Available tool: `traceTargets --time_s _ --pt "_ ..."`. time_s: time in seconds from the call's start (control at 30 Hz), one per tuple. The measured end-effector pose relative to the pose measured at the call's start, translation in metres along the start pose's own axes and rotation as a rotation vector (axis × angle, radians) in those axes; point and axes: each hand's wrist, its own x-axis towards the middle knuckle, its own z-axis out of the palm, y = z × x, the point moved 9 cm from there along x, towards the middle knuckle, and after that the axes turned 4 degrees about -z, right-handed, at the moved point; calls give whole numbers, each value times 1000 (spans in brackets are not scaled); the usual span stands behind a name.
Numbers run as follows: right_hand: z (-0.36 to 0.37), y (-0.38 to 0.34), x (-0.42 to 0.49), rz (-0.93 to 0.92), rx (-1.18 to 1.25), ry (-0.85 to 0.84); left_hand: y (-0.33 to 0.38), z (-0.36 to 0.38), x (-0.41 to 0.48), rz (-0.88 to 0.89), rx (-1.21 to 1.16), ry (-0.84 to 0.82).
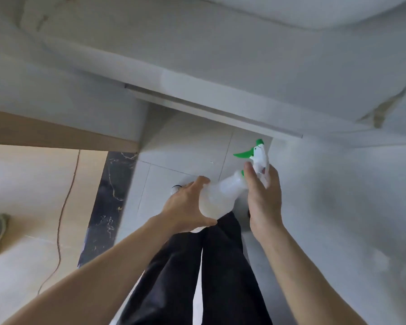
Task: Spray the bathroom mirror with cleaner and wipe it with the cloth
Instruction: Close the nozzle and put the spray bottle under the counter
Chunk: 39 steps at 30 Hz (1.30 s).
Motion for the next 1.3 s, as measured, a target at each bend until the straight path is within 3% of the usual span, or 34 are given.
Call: traceTargets --time_s 0.2,0.43,0.57,0.9,1.17,1.3 --pt "24 84 47 66 -227 -202 9 25 73 -29 -39 31" --pt "17 80 133 -59 -217 -187 39 20 143 108 -113 135" --pt "3 61 172 -130 -205 -126 56 11 158 200 -46 136" --pt "-30 7 255 -472 -165 189 28 4 158 181 28 216" --pt "-30 15 296 -632 -343 349 48 2 198 317 279 331" --pt "-20 12 320 -654 -469 350 55 3 230 304 306 349"
